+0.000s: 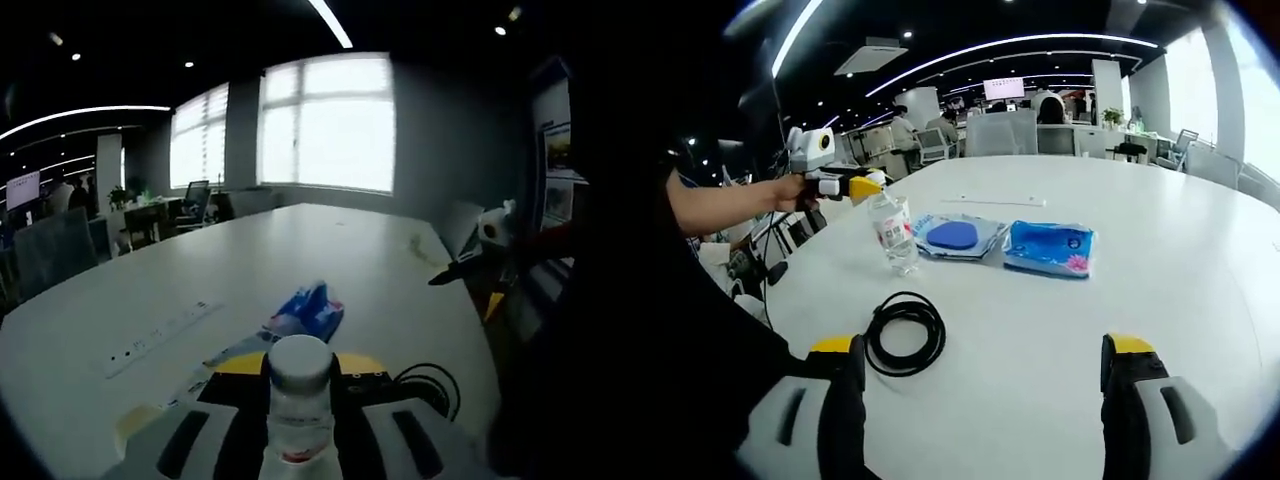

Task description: Arrange the tabletop items into an orderly group along one side of the table until the central work area is clear of visible clutter.

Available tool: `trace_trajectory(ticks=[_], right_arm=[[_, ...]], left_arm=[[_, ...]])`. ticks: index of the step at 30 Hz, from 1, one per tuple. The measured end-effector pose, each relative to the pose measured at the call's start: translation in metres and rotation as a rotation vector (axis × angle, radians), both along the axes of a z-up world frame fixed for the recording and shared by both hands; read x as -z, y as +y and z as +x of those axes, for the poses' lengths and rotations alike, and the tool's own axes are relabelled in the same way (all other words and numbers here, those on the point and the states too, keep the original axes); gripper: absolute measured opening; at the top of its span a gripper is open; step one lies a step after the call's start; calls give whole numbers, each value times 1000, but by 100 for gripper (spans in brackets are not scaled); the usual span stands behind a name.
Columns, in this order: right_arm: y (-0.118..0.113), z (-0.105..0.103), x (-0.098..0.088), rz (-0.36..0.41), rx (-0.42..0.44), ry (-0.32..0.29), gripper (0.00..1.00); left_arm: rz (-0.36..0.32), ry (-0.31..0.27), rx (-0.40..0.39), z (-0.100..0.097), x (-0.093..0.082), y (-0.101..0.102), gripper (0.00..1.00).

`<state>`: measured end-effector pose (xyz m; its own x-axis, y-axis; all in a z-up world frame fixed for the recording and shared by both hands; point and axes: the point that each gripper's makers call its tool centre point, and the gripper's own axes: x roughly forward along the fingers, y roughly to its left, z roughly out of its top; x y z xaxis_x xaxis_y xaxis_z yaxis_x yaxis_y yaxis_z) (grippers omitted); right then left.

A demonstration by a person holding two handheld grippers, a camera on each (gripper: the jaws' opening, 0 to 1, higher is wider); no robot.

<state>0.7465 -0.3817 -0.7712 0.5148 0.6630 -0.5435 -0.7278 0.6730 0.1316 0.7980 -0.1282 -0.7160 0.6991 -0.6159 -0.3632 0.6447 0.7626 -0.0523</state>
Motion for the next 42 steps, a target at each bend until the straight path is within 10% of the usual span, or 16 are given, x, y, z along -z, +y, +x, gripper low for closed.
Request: trace_trajectory(ticks=[27, 31, 42], right_arm=[[5, 10, -3, 27, 10, -8, 99], [10, 16, -6, 18, 9, -29, 99], [21, 16, -8, 23, -16, -25, 99]], left_arm=[[-37, 26, -85, -1, -31, 12, 20], [-32, 37, -183, 0, -82, 51, 20], [-37, 34, -288, 3, -109, 110, 20]])
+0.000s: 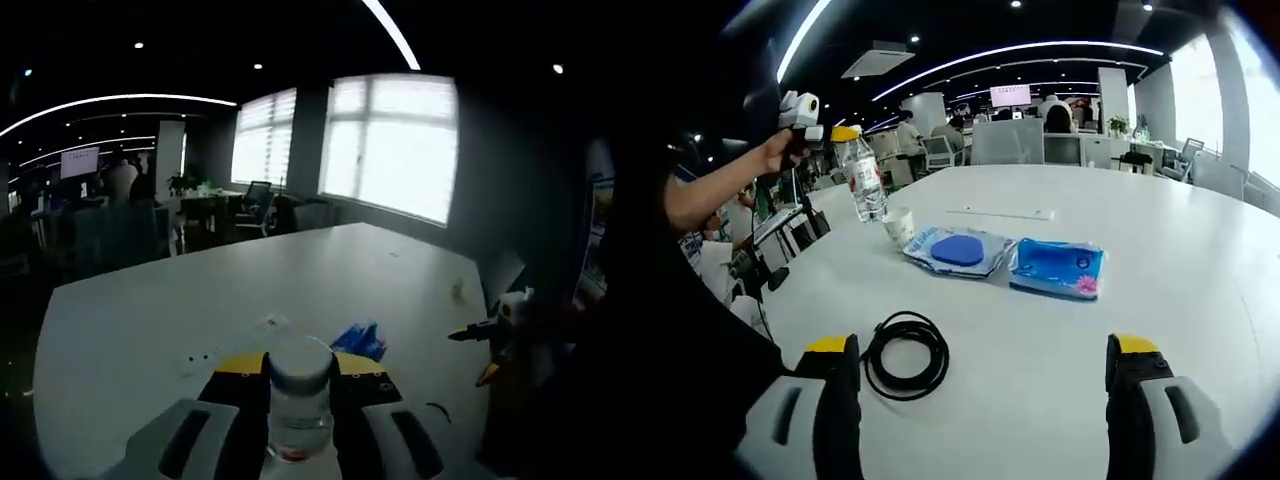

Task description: Arrange the tabletop items into an orderly group along one side of the table until the central work area is clear of visible clutter.

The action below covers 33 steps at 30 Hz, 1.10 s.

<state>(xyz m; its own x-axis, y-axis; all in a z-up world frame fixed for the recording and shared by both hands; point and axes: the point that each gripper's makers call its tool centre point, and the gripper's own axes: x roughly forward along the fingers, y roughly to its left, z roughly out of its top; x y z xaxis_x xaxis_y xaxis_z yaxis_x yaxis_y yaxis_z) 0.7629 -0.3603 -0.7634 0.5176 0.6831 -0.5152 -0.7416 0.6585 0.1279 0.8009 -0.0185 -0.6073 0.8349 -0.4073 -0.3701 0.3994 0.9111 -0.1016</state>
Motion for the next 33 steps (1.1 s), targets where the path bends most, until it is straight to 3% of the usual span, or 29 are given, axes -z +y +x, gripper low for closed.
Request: trace_trajectory(ticks=[11, 22, 33], right_arm=[[7, 3, 0, -1, -12, -3, 99], [4, 4, 1, -8, 20, 0, 98], [3, 1, 4, -17, 40, 4, 97]], left_arm=[[38, 15, -68, -1, 1, 51, 20], [48, 80, -89, 0, 31, 77, 19], [69, 81, -117, 10, 66, 92, 19]])
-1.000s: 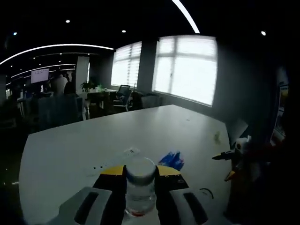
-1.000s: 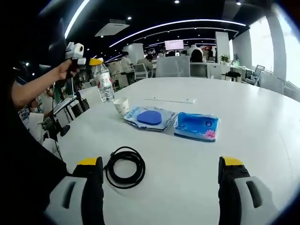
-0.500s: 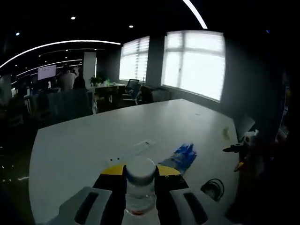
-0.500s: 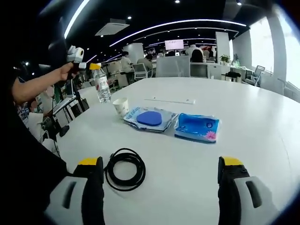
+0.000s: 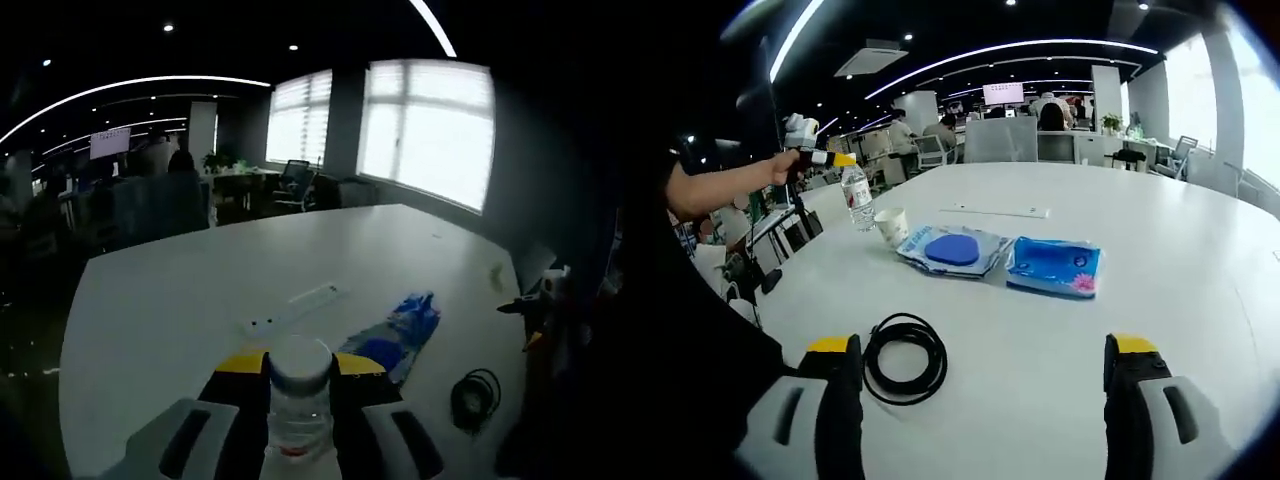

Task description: Arrange the tabletop items into an orderly group along one side of the table until the central work area is clear of visible clutter.

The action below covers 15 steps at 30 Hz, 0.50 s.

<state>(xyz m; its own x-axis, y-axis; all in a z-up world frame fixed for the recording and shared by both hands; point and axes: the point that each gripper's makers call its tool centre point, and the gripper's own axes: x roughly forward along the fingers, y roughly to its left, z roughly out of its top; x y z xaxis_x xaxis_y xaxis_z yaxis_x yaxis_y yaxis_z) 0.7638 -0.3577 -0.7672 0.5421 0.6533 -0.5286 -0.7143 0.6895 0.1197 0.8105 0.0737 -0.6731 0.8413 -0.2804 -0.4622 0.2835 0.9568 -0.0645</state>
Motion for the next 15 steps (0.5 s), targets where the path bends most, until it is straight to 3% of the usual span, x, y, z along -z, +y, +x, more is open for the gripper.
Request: trace_trajectory(ticks=[4, 15], right_arm=[[-1, -1, 2, -3, 6, 4, 97], [-3, -6, 6, -3, 18, 16, 96]], left_arm=[[-21, 7, -4, 2, 7, 2, 20], [2, 45, 8, 7, 28, 0, 20]])
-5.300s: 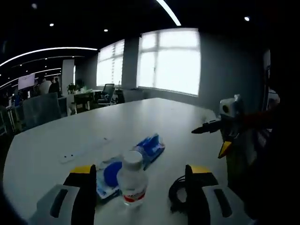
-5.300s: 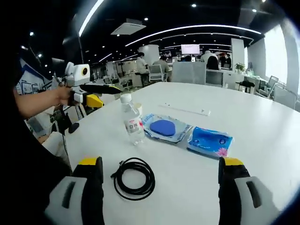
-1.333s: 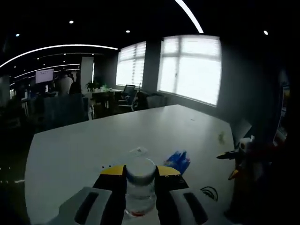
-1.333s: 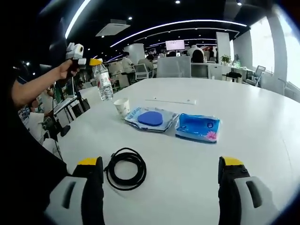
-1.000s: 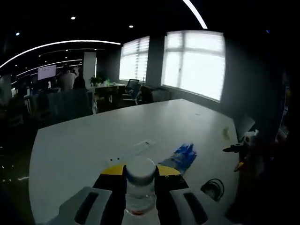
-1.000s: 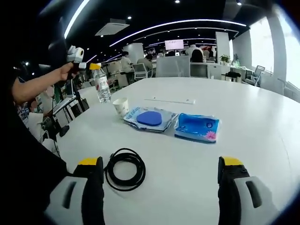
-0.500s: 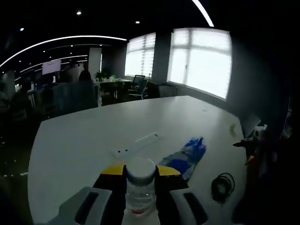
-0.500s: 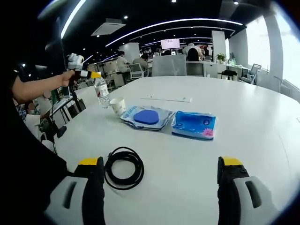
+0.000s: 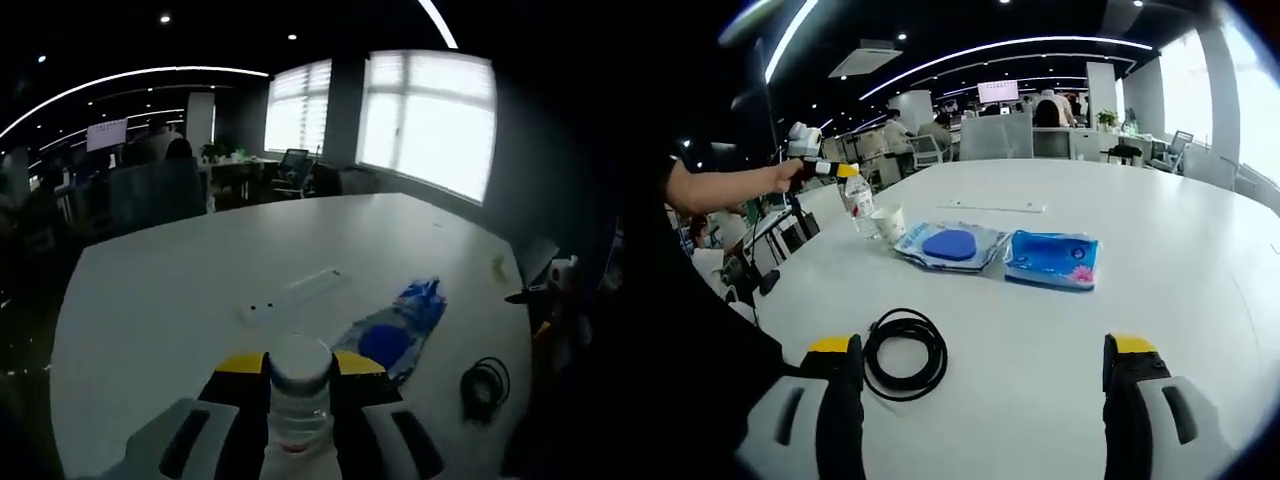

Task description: Arrange the tabletop items into an orderly group along one side of the table until the central work area is clear of visible clutter.

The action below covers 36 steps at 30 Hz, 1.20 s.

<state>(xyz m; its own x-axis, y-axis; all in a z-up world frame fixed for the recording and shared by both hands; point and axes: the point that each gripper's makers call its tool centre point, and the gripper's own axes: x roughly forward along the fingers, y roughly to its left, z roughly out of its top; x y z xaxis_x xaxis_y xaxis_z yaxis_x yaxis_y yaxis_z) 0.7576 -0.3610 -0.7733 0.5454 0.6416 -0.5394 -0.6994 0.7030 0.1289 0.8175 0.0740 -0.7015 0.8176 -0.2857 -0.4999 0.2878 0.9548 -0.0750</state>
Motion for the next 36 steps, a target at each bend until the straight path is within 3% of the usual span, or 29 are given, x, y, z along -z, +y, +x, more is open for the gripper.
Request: trace_trajectory(ticks=[19, 36], right_arm=[[-11, -5, 10, -6, 22, 27, 95], [-3, -9, 13, 2, 8, 31, 95]], left_arm=[[50, 11, 27, -5, 13, -7, 20], [-34, -15, -17, -5, 12, -3, 23]])
